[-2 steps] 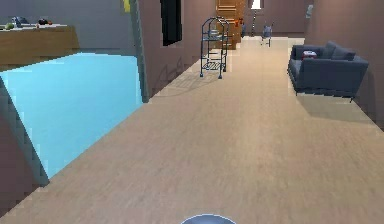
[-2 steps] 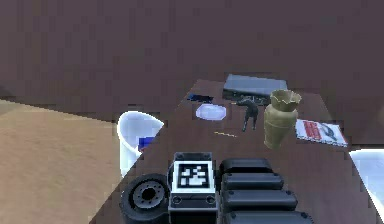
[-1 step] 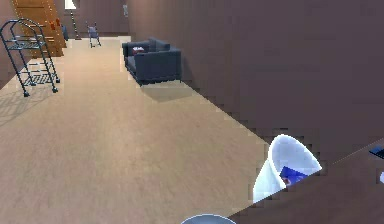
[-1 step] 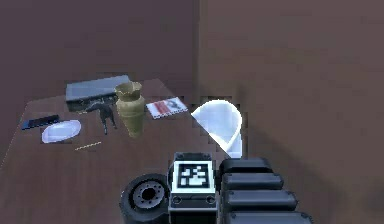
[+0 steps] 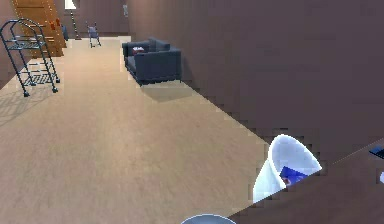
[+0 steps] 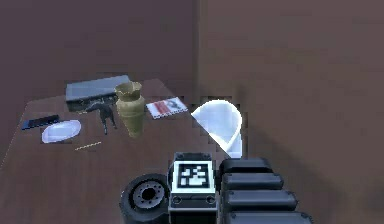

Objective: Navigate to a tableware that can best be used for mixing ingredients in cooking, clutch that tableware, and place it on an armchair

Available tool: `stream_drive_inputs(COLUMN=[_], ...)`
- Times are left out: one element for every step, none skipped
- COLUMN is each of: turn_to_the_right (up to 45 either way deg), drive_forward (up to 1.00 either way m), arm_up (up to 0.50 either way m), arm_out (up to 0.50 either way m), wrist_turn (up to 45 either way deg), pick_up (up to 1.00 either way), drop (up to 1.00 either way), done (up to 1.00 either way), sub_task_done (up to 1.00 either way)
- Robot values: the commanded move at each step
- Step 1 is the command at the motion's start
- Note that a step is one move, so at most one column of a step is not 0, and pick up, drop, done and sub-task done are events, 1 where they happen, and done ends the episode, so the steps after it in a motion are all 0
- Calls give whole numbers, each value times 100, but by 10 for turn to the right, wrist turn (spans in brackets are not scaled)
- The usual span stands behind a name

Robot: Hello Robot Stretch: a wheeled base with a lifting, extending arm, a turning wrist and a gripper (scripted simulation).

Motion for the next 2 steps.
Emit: stream_drive_inputs(turn_to_the_right=[450,-450], drive_forward=[0,0], arm_up=[0,0], arm_out=[0,0], wrist_turn=[0,0], pick_up=[0,0], drop=[0,0], done=[0,0], sub_task_done=[0,0])
